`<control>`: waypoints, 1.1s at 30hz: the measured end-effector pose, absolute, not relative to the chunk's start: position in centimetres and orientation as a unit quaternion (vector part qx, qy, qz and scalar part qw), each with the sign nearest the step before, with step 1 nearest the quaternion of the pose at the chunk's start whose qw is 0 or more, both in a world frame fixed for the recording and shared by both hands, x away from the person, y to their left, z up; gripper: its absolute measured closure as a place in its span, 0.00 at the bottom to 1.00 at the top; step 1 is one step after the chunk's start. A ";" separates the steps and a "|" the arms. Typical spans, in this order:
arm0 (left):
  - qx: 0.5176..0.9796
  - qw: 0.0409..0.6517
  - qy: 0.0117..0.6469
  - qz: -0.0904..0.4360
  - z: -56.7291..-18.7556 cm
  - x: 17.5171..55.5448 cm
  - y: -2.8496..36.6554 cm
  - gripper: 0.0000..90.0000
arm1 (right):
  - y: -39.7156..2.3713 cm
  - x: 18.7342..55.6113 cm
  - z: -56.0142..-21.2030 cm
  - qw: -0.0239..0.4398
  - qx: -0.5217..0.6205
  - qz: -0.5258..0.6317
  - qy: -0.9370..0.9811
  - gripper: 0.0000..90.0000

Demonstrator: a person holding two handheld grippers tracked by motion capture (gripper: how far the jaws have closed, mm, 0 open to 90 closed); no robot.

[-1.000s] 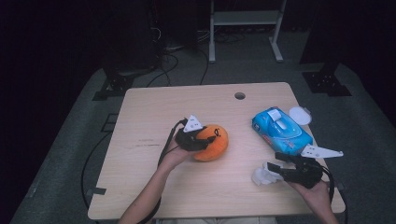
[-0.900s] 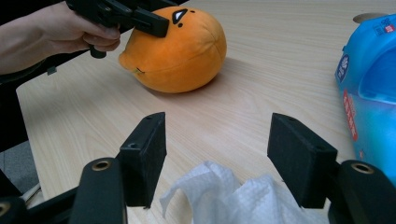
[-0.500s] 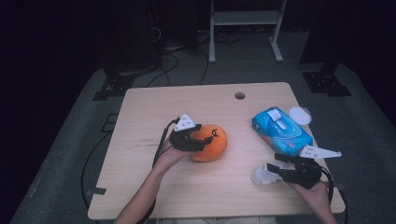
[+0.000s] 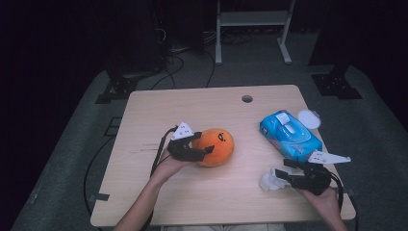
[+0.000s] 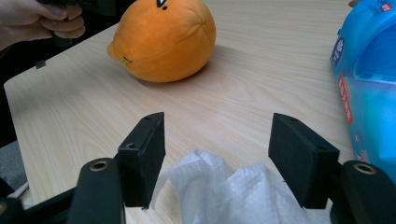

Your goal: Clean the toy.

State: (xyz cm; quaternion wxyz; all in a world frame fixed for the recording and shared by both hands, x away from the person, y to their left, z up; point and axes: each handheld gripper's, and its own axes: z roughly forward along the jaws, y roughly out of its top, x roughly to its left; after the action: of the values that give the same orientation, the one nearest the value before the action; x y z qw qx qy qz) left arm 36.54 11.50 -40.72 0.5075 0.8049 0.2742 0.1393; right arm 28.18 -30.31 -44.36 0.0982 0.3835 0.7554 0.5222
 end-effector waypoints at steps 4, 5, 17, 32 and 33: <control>0.804 0.509 0.275 0.140 -40.7 36.0 12.0 0.27 | -30.4 28.2 -44.4 0.099 0.383 0.523 0.755 0.39; 0.804 0.509 0.274 0.139 -40.7 35.9 12.1 0.27 | -30.4 28.2 -44.4 0.099 0.383 0.524 0.754 0.39; 0.803 0.507 0.281 0.137 -41.1 34.6 13.5 0.25 | -30.6 28.1 -44.3 0.099 0.386 0.524 0.753 0.39; 0.800 0.502 0.299 0.136 -42.0 33.2 15.3 0.23 | -30.7 28.0 -44.4 0.099 0.388 0.522 0.753 0.38; 0.799 0.504 0.301 0.135 -42.0 33.1 15.4 0.23 | -30.7 27.9 -44.4 0.098 0.389 0.522 0.753 0.38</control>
State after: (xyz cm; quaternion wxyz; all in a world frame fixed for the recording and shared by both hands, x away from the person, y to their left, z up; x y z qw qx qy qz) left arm 33.14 15.38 -42.03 0.5036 0.7986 0.3006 0.1352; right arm 27.95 -30.67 -44.38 0.0984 0.3887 0.7528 0.5220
